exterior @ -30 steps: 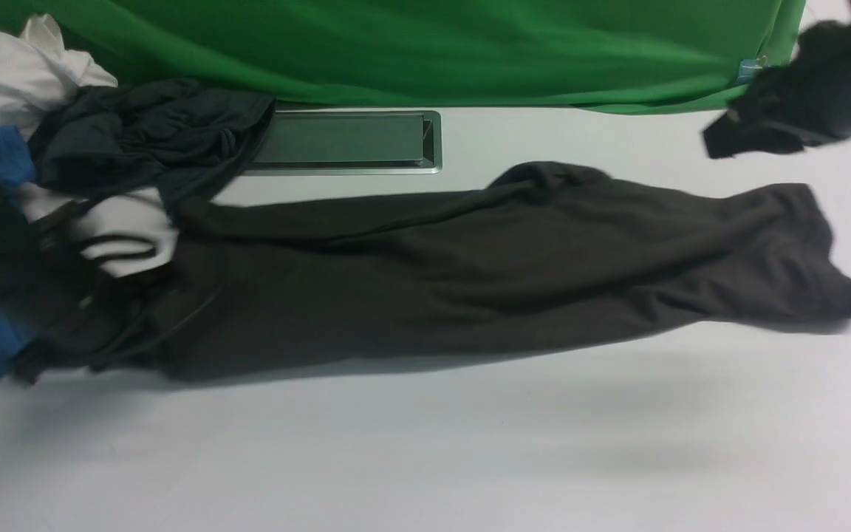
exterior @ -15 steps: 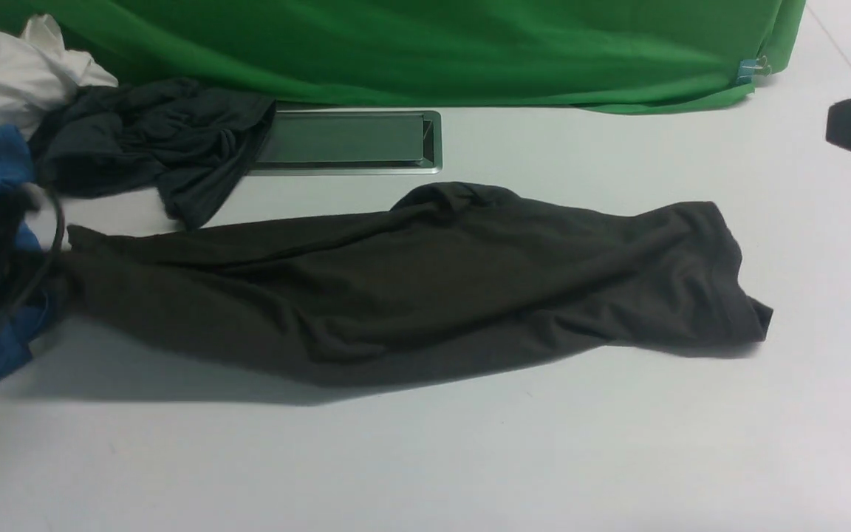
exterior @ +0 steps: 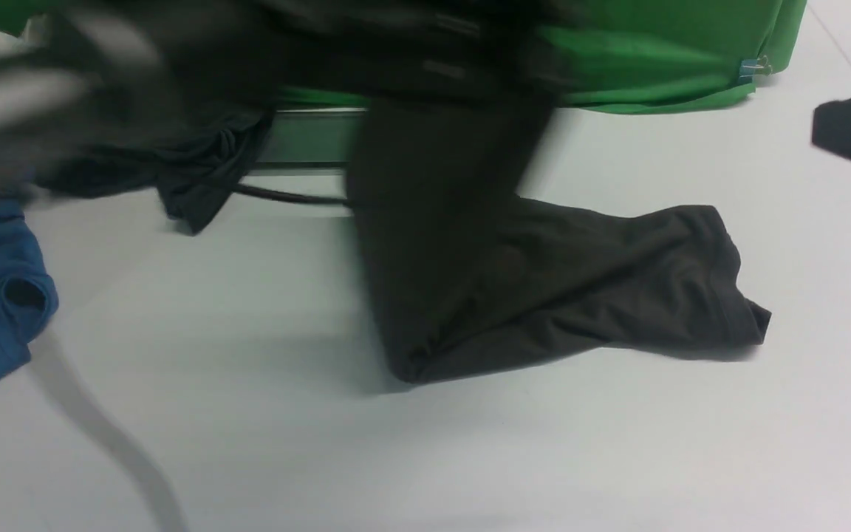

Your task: Fold a long-sleeved shirt on a white desktop.

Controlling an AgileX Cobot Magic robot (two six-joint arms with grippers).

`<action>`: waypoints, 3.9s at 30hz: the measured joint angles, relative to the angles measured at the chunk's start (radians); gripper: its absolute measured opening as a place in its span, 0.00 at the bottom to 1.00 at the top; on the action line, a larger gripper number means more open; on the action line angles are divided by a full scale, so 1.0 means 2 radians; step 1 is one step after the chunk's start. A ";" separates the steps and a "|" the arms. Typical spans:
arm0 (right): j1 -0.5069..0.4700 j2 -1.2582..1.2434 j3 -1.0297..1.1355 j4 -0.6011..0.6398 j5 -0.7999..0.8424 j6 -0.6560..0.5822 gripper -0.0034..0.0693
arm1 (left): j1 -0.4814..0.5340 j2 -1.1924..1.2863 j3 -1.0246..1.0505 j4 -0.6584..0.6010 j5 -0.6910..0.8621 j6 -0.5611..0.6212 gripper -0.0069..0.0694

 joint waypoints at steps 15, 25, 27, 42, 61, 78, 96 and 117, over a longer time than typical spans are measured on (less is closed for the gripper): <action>0.057 -0.052 0.000 -0.045 0.012 -0.006 0.18 | -0.133 0.259 -0.203 0.079 0.058 -0.038 0.49; 0.065 -0.044 -0.046 -0.059 -0.004 0.054 0.37 | -0.085 0.158 -0.239 0.216 0.207 -0.022 0.99; 0.065 -0.039 -0.065 -0.069 0.012 0.053 0.38 | -0.067 0.144 -0.245 0.236 0.237 -0.022 0.99; 0.065 -0.089 -0.053 -0.280 -0.036 0.199 0.07 | 0.230 -0.100 -0.204 0.238 0.377 -0.067 0.40; 0.065 -0.414 0.264 -0.285 -0.185 0.250 0.09 | 0.285 -0.630 0.413 0.190 0.271 0.016 0.11; 0.065 -0.415 0.349 -0.285 -0.171 0.250 0.11 | 0.285 -0.883 0.479 0.193 0.277 0.016 0.11; 0.065 -0.416 0.349 -0.285 -0.170 0.250 0.18 | 0.285 -0.937 0.666 0.369 -0.086 0.047 0.11; 0.065 -0.416 0.349 -0.285 -0.170 0.250 0.24 | 0.286 -0.979 0.829 0.463 -0.080 -0.208 0.11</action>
